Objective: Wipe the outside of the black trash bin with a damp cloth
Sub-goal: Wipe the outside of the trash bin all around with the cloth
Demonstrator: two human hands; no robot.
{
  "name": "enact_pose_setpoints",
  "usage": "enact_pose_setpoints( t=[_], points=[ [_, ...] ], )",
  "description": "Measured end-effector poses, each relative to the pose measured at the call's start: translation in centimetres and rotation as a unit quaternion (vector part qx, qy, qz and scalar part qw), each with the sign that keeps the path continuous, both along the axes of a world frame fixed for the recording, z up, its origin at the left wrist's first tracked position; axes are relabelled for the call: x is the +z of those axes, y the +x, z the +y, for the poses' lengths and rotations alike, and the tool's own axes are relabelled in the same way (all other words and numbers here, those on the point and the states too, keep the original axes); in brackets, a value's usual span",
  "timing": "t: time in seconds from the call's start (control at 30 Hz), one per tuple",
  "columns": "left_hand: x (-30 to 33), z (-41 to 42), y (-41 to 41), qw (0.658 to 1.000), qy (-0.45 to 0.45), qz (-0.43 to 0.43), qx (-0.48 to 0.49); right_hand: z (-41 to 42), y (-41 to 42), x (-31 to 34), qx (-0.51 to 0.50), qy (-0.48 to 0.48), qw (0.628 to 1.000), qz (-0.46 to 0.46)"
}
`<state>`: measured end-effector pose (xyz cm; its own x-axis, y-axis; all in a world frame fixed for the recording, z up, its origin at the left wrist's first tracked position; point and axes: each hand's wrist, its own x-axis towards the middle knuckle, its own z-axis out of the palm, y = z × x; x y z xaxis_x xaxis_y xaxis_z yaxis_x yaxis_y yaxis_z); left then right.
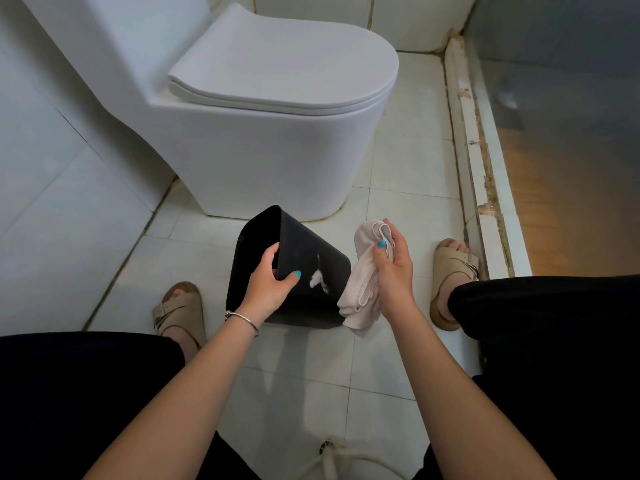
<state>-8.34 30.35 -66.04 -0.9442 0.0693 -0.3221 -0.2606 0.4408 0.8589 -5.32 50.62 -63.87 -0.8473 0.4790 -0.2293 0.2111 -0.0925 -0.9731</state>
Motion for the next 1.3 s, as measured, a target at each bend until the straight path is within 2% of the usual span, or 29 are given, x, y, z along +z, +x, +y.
enact_pose_setpoints(
  t=[0.13,0.33,0.5,0.93,1.17,1.3],
  points=[
    [0.2,0.6,-0.6,1.000,-0.016,-0.012,-0.014,0.3,0.2,-0.1,-0.012,-0.005,1.000,0.005],
    [0.9,1.7,-1.9,0.998,0.053,-0.024,0.006,0.7,0.5,-0.4,-0.023,-0.004,1.000,0.002],
    [1.2,2.0,-2.8,0.999,-0.046,0.016,-0.004,0.6,1.0,-0.6,-0.021,-0.008,1.000,-0.015],
    [1.1,1.4,0.8,0.997,-0.065,0.014,0.025,-0.1,1.5,-4.2,0.002,-0.025,0.997,-0.067],
    [1.3,1.9,0.6,1.000,-0.025,-0.002,0.017,-1.3,0.7,-6.2,0.029,-0.045,0.994,-0.092],
    [0.6,1.8,-0.6,0.999,0.036,-0.025,0.022,-2.4,-0.2,-7.8,-0.002,-0.042,0.994,-0.101]
  ],
)
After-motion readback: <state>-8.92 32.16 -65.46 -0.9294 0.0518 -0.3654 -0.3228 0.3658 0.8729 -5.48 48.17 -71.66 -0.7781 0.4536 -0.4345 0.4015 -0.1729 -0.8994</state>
